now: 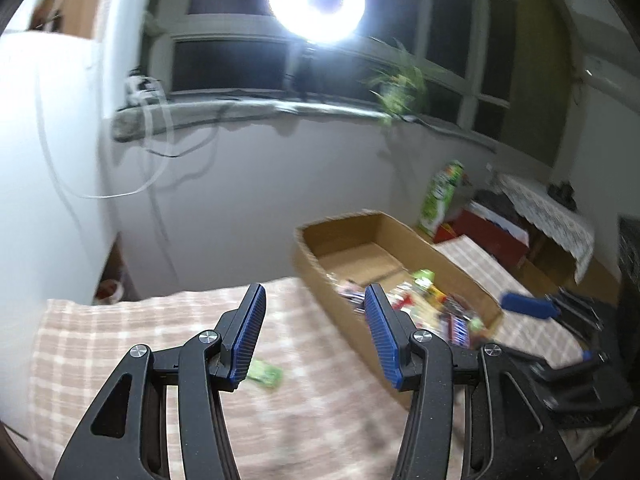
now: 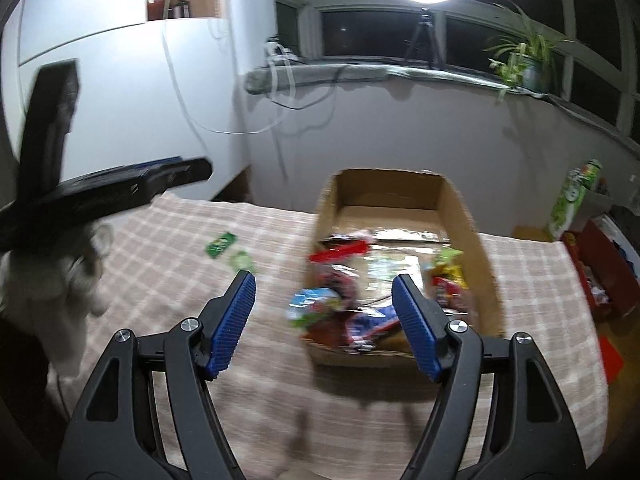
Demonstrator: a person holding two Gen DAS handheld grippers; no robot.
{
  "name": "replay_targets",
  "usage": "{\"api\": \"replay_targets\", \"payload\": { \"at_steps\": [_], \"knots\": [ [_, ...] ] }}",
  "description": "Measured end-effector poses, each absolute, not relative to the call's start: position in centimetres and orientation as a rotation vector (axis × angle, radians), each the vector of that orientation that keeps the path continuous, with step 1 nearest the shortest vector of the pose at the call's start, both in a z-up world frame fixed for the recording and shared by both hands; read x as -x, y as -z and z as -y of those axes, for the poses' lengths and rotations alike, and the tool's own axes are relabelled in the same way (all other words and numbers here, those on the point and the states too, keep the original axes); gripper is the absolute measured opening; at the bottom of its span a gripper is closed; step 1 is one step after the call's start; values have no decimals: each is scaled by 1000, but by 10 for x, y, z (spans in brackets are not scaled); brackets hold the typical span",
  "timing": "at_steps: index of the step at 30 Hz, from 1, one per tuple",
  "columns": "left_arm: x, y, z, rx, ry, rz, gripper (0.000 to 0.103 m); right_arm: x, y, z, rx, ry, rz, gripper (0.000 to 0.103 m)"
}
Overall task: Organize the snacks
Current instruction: 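Move both grippers back from the box over the two green candies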
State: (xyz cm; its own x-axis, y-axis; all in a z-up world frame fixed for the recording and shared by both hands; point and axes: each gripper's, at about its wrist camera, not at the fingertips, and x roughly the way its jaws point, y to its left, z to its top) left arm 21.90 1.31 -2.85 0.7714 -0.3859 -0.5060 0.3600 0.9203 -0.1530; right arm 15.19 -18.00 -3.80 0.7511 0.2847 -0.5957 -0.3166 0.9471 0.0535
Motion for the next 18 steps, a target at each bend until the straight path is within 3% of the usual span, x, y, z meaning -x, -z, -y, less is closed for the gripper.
{"api": "replay_targets", "payload": {
  "at_steps": [9, 18],
  "knots": [
    [-242, 34, -75, 157, 295, -578, 50, -157, 55, 123, 61, -460, -679, 73],
    [-263, 69, -85, 145, 273, -675, 50, -190, 95, 77, 54, -496, -772, 73]
  ]
}}
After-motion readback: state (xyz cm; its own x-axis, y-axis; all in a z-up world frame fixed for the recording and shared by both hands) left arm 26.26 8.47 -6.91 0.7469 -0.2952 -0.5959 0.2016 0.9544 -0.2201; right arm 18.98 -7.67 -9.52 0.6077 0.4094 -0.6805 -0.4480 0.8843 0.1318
